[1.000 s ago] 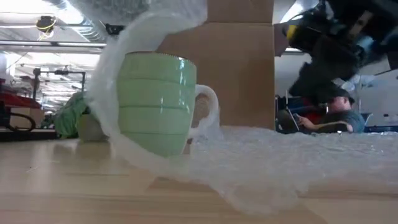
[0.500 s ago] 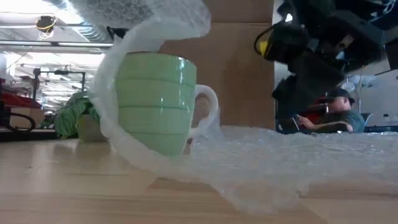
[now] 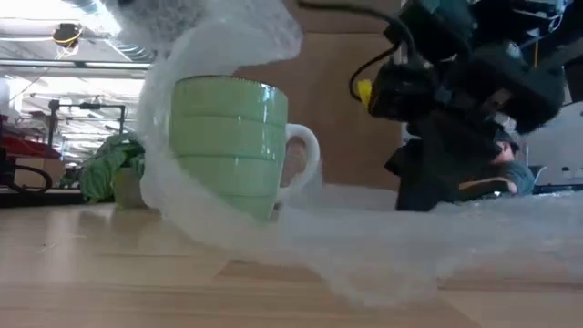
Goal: Wrap mug
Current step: Wrap the green mug in bubble wrap
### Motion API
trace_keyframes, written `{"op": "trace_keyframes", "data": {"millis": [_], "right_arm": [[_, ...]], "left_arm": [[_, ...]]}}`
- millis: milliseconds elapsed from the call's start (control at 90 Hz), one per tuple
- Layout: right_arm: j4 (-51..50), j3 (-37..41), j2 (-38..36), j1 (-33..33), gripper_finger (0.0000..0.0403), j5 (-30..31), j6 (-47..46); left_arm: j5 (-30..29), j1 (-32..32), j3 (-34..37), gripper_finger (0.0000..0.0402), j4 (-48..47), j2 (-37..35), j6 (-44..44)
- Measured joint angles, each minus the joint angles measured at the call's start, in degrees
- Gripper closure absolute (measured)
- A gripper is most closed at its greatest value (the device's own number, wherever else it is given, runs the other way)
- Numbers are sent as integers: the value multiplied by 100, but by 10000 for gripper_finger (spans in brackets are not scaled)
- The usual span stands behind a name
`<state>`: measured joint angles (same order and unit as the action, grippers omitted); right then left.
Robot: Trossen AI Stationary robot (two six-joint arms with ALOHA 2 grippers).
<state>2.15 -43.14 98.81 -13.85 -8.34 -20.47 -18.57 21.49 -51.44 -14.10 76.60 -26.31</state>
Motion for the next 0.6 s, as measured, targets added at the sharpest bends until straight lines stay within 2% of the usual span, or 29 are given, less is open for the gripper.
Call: {"op": "trace_keyframes", "data": {"millis": [167, 389, 600], "right_arm": [[9, -5, 60, -7, 308, 20, -36], [-41, 0, 67, -4, 393, -24, -41], [-42, 0, 67, -6, 399, -27, -31]], "left_arm": [[4, -178, 0, 402, 307, 2, 30], [20, -456, 0, 402, 804, 70, 371], [712, -641, 0, 402, 801, 462, 125]]}}
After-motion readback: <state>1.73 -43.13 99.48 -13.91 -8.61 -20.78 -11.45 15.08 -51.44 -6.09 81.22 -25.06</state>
